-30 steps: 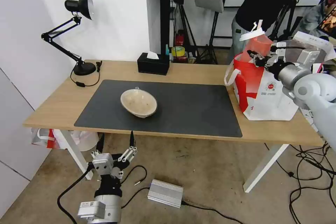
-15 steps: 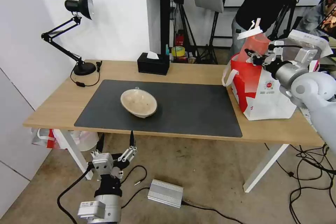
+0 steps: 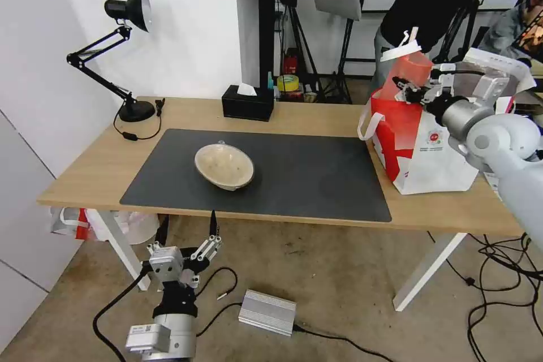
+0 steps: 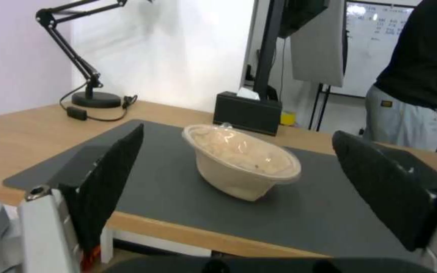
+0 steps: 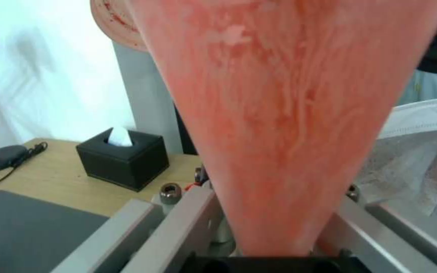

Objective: Pick up the trash from the table and place it into the takeout bag.

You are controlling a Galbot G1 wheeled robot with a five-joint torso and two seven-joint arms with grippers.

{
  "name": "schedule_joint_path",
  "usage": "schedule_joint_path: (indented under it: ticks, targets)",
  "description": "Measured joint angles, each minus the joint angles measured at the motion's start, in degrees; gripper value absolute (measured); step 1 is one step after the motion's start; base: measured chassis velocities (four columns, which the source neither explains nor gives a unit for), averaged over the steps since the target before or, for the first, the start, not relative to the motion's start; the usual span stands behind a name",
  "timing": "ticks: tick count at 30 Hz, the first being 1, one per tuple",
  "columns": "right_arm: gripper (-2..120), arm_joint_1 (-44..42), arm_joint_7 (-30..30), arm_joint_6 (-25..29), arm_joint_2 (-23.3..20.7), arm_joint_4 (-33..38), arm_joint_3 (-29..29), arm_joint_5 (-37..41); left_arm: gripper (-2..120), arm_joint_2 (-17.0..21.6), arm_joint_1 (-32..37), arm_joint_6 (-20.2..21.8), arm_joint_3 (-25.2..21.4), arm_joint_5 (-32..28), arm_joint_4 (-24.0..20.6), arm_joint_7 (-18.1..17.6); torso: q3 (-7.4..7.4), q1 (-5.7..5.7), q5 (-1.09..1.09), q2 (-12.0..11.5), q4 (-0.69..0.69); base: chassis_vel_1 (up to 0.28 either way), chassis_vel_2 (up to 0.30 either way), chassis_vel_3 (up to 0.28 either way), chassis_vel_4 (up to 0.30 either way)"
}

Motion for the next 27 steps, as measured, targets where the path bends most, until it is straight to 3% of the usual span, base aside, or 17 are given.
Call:
schedule_joint_path:
  ticks: [27]
  targets:
    - [3,0.8,2.0,-1.1,1.0,0.6,-0.7,2.1,100,0.3,-0.2,0.0,-0.3,-0.4,-0.3,-0.1,0.0,0.0,0.0,0.0,0.0,0.0,0.0,0.0,0.0]
